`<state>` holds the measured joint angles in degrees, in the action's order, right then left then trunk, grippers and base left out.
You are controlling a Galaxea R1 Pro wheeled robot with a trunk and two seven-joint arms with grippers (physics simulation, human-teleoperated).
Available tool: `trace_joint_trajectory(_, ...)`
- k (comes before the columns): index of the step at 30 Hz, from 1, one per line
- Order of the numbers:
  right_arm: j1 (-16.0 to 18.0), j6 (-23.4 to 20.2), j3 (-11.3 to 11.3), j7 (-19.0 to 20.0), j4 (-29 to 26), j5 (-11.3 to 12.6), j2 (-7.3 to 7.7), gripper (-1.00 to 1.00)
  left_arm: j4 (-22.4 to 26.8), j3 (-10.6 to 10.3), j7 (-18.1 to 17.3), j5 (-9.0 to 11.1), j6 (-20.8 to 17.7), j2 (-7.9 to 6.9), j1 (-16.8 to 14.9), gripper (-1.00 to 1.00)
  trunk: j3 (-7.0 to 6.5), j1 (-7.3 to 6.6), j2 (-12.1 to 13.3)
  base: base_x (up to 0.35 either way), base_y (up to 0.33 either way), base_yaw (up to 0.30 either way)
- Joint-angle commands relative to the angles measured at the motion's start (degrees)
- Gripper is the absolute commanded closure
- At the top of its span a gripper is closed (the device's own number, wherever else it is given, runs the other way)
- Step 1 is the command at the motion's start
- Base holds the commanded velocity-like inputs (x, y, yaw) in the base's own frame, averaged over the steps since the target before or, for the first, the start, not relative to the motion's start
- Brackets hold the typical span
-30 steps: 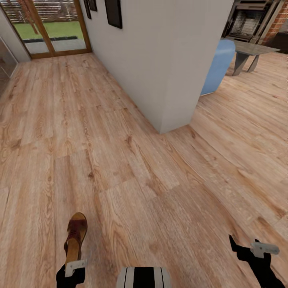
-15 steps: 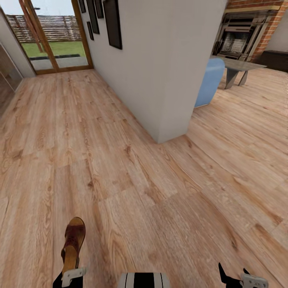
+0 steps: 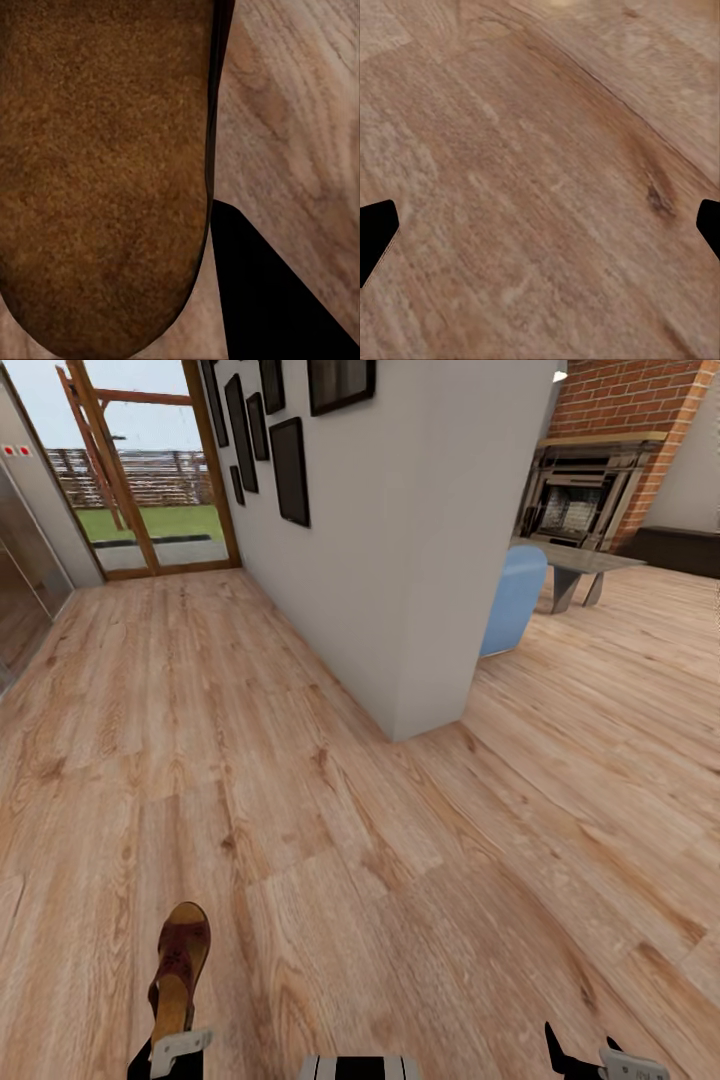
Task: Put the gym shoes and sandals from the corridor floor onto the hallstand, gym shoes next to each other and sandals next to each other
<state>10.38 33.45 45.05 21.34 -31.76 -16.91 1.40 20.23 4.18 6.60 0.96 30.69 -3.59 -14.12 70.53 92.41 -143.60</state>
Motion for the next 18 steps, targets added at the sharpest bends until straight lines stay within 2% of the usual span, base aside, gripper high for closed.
trace_joint_trajectory(1, 0.1, 0.2, 0.5, 0.5, 0.0, -0.3, -0.03, -1.0, -0.1, 0.0, 0.1, -0.1, 0.6, -0.02, 0.0, 1.0, -0.28, -0.03, 0.0, 0.0, 0.0, -0.036)
trace_joint_trajectory(8, 0.1, 0.2, 0.5, 0.5, 0.0, -0.3, 0.06, -1.0, 0.1, 0.1, 0.0, -0.2, 7.3, -0.04, 1.9, 1.0, -2.46, -0.21, 0.1, 0.0, 0.0, -0.054)
trace_joint_trajectory(13, 0.1, 0.2, 0.5, 0.5, 0.0, -0.3, 0.09, -1.0, 0.2, 0.0, 0.0, -0.2, 8.2, 0.03, 2.3, 1.0, -4.02, -0.34, 0.2, 0.0, 0.0, -0.061)
trace_joint_trajectory(18, 0.1, 0.2, 0.4, 0.5, 0.0, -0.3, 0.97, -1.0, 0.1, 0.0, 0.0, -0.2, 8.5, 0.07, 2.4, 1.0, -5.57, -0.47, 0.2, 0.0, 0.0, -0.062)
